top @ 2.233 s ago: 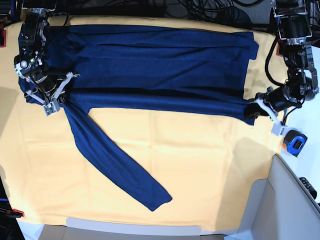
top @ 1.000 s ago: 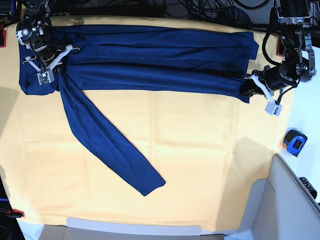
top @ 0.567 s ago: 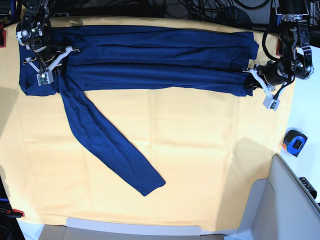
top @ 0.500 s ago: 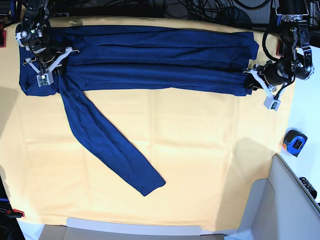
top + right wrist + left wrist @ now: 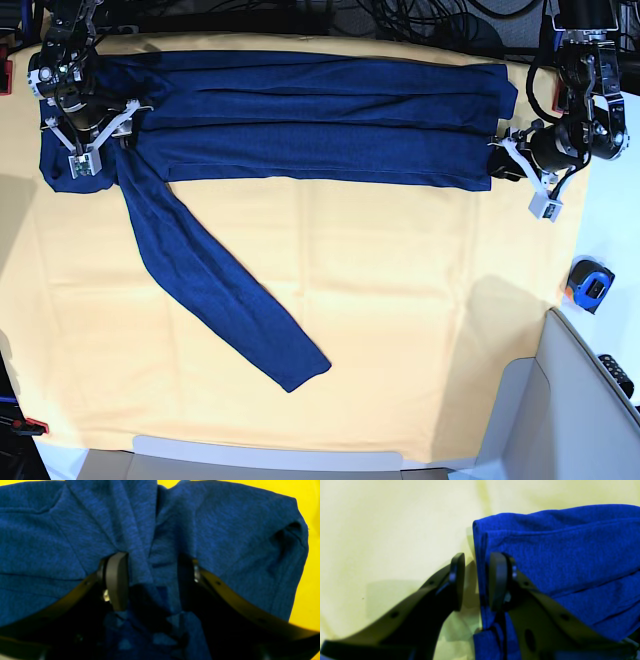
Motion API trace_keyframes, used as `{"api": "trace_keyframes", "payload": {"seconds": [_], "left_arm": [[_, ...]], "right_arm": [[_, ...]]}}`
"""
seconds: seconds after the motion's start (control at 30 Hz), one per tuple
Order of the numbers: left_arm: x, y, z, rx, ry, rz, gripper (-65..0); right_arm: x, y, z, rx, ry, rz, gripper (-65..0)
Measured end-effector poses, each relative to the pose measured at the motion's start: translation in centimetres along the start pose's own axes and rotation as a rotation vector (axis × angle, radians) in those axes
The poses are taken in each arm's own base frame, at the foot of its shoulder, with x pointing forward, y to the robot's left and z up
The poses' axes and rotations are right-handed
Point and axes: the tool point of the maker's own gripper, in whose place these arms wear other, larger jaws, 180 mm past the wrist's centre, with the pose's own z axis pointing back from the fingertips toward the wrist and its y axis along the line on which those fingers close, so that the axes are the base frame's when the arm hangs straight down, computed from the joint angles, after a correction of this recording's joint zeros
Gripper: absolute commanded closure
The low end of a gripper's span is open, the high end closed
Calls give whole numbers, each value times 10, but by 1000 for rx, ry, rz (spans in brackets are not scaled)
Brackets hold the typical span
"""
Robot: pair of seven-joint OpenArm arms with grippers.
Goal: Fold the T-shirt properly
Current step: 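Lift the hem with both grippers and fold it toward the shoulder edge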
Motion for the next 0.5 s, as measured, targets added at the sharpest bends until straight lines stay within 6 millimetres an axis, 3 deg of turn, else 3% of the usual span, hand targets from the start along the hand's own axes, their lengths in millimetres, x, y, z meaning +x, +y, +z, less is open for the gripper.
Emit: {"api": "trace_keyframes", "payload": {"seconds": [0.17, 0.33, 0.5], "left_arm": [[0, 0, 0, 2, 1, -1, -172], [0, 1, 0, 4, 2, -3, -172], [0, 1, 0, 5, 2, -3, -172]], "right_arm": [[1, 12, 15, 1, 14, 46, -316], [24, 6, 26, -49, -55, 33, -316], [25, 4, 29, -66, -56, 18, -316]]}}
